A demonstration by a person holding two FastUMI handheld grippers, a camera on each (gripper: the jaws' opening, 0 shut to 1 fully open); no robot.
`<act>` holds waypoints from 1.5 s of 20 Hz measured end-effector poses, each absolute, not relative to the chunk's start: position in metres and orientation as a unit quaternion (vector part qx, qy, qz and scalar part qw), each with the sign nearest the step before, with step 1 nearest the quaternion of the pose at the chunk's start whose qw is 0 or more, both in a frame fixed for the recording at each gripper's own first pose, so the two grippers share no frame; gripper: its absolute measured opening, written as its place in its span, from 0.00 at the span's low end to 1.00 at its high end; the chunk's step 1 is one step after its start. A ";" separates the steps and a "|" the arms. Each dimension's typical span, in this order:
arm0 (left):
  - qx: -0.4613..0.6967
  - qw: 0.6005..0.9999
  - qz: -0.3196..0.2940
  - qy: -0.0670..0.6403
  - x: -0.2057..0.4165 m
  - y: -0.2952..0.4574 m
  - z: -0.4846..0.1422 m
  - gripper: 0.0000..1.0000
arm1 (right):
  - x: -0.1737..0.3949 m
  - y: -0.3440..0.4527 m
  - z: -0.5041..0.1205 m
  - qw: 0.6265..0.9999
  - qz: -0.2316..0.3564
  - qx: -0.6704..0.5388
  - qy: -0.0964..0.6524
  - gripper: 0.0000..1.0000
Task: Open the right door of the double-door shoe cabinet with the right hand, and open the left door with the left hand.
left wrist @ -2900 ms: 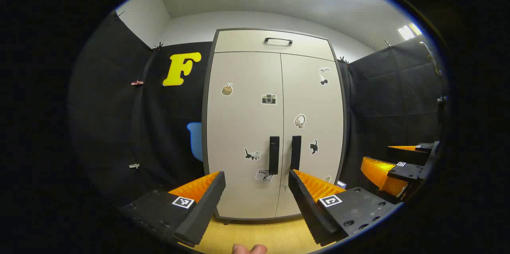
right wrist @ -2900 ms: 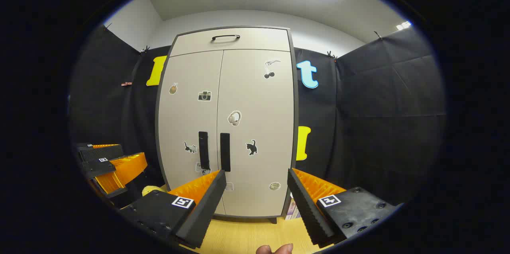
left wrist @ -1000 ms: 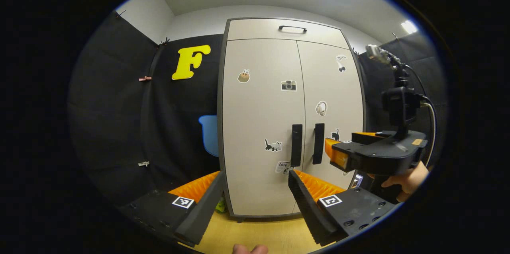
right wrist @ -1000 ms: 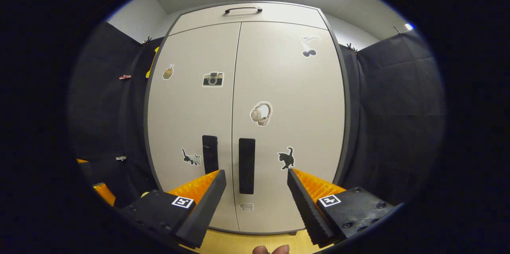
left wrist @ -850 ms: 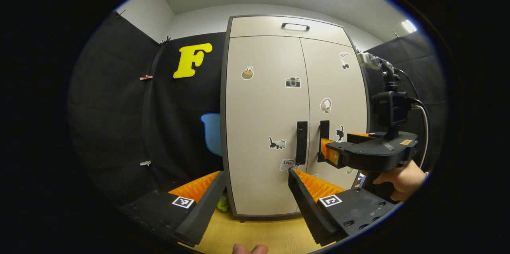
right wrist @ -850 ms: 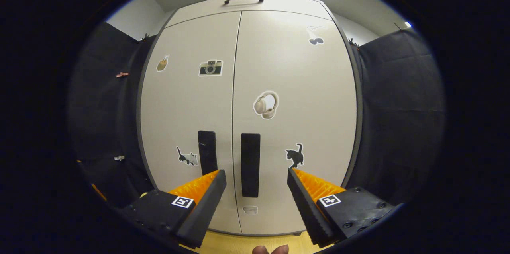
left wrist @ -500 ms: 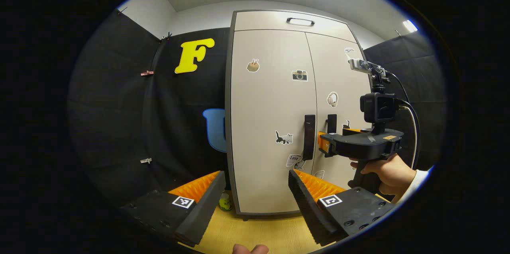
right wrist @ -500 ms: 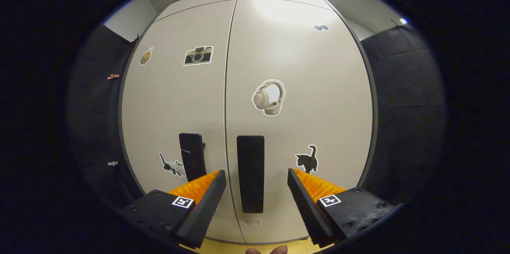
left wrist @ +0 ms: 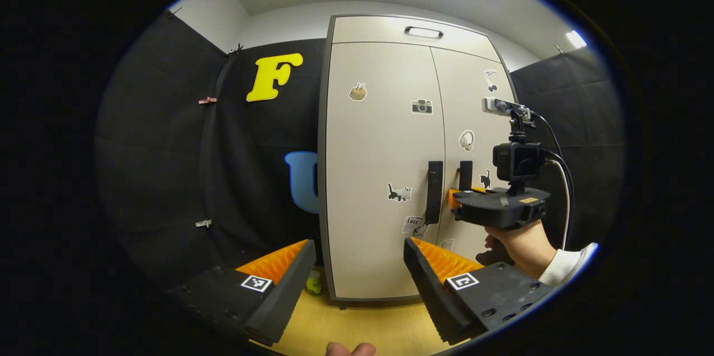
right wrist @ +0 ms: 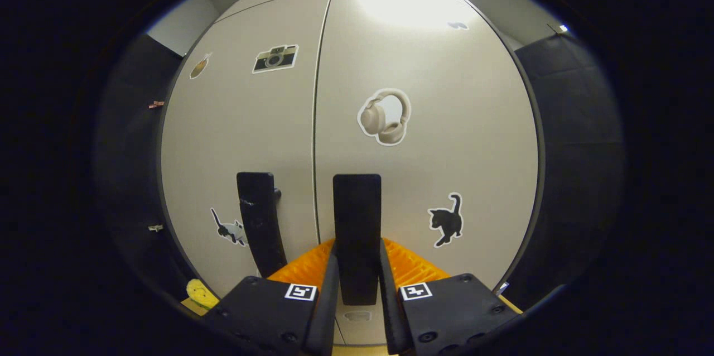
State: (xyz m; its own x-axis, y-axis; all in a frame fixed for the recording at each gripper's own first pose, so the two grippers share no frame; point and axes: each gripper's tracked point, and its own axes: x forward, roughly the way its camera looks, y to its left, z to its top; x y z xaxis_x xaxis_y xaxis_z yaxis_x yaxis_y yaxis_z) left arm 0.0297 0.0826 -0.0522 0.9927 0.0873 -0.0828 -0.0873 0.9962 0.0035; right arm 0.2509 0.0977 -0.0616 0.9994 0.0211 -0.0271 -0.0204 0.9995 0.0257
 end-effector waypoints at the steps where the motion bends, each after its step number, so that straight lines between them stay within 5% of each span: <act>1: -0.003 0.998 0.044 0.043 0.029 0.083 -0.053 0.98 | 0.250 0.098 -0.060 1.000 0.009 0.010 0.005 0.39; 10: -0.017 0.997 0.063 0.041 0.011 0.096 -0.052 0.98 | 0.249 0.097 -0.062 0.997 -0.005 0.061 0.036 0.34; 18: -0.017 0.996 0.082 0.032 -0.018 0.097 -0.046 0.98 | 0.245 0.096 -0.060 0.998 0.005 0.052 0.036 0.16; 30: -0.003 0.996 0.084 0.033 -0.031 0.067 -0.039 0.98 | 0.214 0.080 -0.052 0.997 0.051 0.044 0.047 0.16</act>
